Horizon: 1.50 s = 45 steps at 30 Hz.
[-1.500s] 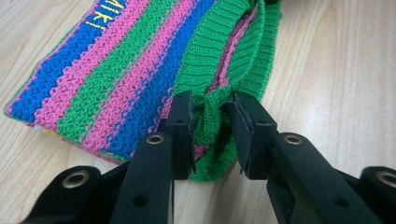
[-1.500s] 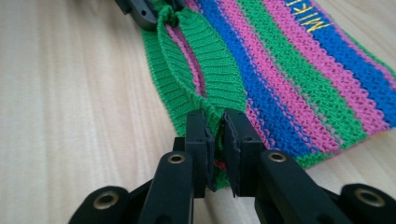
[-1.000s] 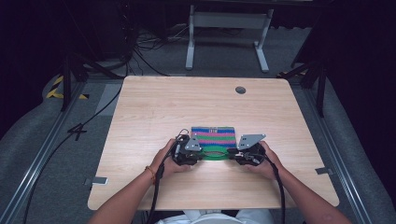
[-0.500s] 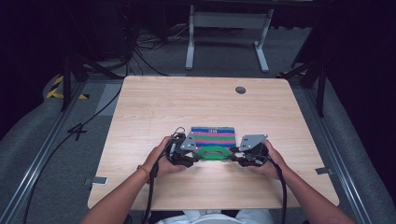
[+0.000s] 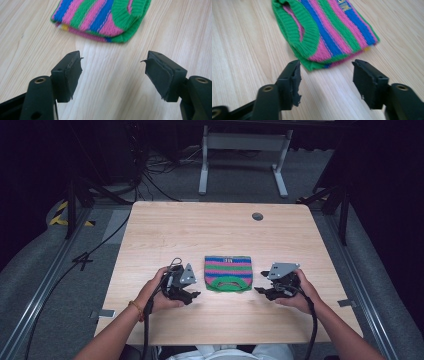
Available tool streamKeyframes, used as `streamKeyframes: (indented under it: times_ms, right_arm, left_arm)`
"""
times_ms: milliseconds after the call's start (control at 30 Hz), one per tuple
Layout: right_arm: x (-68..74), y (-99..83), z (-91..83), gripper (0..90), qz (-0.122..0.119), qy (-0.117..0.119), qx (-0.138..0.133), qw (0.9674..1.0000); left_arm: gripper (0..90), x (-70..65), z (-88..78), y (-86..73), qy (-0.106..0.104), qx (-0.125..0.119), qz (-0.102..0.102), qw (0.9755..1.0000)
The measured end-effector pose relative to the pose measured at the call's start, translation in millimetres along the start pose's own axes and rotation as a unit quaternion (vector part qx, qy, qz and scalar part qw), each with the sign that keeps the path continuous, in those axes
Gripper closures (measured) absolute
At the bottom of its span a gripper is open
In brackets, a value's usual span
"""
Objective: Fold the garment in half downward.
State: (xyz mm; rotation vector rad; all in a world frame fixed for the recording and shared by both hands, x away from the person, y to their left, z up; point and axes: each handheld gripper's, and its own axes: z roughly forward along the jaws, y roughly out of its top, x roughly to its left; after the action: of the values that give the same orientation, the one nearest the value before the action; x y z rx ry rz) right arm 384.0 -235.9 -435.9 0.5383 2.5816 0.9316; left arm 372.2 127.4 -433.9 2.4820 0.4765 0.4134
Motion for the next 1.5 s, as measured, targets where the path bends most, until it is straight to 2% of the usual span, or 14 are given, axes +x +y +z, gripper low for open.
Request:
streamKeyframes:
  times_ms: [367, 433, 467, 633, 733, 767, 800, 833, 967, 1167, 1300, 1333, 1400, 1500]
  right_arm:
    - [-12.0, -29.0, -23.3, 29.6, 0.042, -0.042, 0.005, 0.9982]
    - [-14.4, -35.1, -26.7, 29.1, 0.052, -0.042, 0.003, 0.9977]
    - [-16.1, -41.1, -30.3, 27.9, 0.062, -0.048, 0.004, 0.9969]
    - [-18.8, -53.8, -37.4, 27.1, 0.072, -0.067, 0.01, 0.9951]
    - [-21.9, -71.4, -43.9, 26.7, 0.09, -0.074, 0.014, 0.9931]
    - [-21.9, -71.4, -43.9, 26.7, 0.09, -0.074, 0.014, 0.9931]
    - [-23.6, -81.4, -47.8, 26.7, 0.102, -0.077, 0.013, 0.9917]
    - [-23.6, -81.4, -47.8, 26.7, 0.102, -0.077, 0.013, 0.9917]
    - [-26.5, -102.5, -55.3, 26.5, 0.121, -0.092, 0.018, 0.9883]
    - [-31.7, -134.9, -71.4, 26.1, 0.172, -0.107, 0.002, 0.9792]
    - [-33.4, -151.3, -79.1, 25.9, 0.2, -0.119, -0.003, 0.9725]
    - [-33.1, -157.7, -80.9, 25.7, 0.213, -0.12, -0.01, 0.9696]
    - [-32.7, -160.8, -81.4, 25.3, 0.219, -0.118, -0.013, 0.9684]
    - [-31.1, -168.5, -79.7, 24.1, 0.233, -0.12, -0.014, 0.965]
  left_arm:
    - [24.3, 7.3, -24.3, -32.1, 0.026, -0.001, -0.043, 0.9987]
    - [22.8, 7.6, -26.1, -38.8, 0.03, 0.006, -0.038, 0.9988]
    - [22.6, 8.3, -27.0, -42.7, 0.03, 0.009, -0.04, 0.9987]
    - [22.1, 10.6, -30.6, -62.2, 0.032, 0.011, -0.058, 0.9978]
    - [21.7, 11.9, -35.0, -76.9, 0.025, 0.008, -0.072, 0.9971]
    - [21.5, 11.9, -35.0, -76.9, 0.025, 0.008, -0.072, 0.9971]
    - [21.5, 12.3, -36.3, -80.6, 0.025, 0.007, -0.073, 0.997]
    - [21.5, 12.5, -37.4, -84.2, 0.026, 0.005, -0.075, 0.9968]
    - [20.8, 15.1, -41.8, -97.1, 0.031, 0.001, -0.086, 0.9958]
    - [20.0, 22.3, -46.0, -113.9, 0.025, -0.001, -0.116, 0.993]
    - [19.8, 26.6, -47.1, -125.0, 0.019, -0.008, -0.142, 0.9896]
    - [19.8, 28.4, -47.7, -128.3, 0.018, -0.01, -0.144, 0.9893]
    - [19.8, 30.5, -47.4, -134.6, 0.01, -0.011, -0.157, 0.9875]
    - [19.1, 34.5, -48.6, -146.1, -0.002, -0.017, -0.184, 0.9829]
